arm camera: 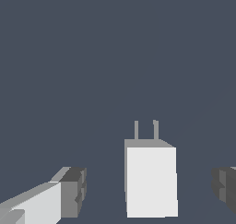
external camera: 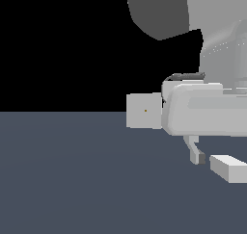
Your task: Plug the charger into the wall socket.
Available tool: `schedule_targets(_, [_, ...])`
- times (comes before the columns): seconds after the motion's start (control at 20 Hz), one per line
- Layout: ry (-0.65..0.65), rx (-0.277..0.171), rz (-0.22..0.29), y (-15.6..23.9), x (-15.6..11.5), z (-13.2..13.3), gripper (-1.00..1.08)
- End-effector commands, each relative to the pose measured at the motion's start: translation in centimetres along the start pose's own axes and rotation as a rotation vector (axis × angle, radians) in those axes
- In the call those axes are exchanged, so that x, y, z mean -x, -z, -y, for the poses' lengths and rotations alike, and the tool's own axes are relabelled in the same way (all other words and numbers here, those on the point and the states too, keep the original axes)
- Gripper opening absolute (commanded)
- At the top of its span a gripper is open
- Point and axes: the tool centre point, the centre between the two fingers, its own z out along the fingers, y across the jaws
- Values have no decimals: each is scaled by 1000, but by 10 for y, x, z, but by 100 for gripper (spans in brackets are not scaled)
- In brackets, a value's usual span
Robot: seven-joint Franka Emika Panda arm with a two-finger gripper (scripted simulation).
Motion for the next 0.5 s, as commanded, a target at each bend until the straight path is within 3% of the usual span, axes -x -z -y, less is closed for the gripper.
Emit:
schedule_targets(0.0, [0,0,-1,-9,0,0,100])
schedule_targets(0.25, [1,0,-1,-16,1,0,100])
schedule_targets(0.3, [1,0,-1,-16,1,0,-100])
schedule_targets(0.45, [1,0,-1,-16,1,0,-100])
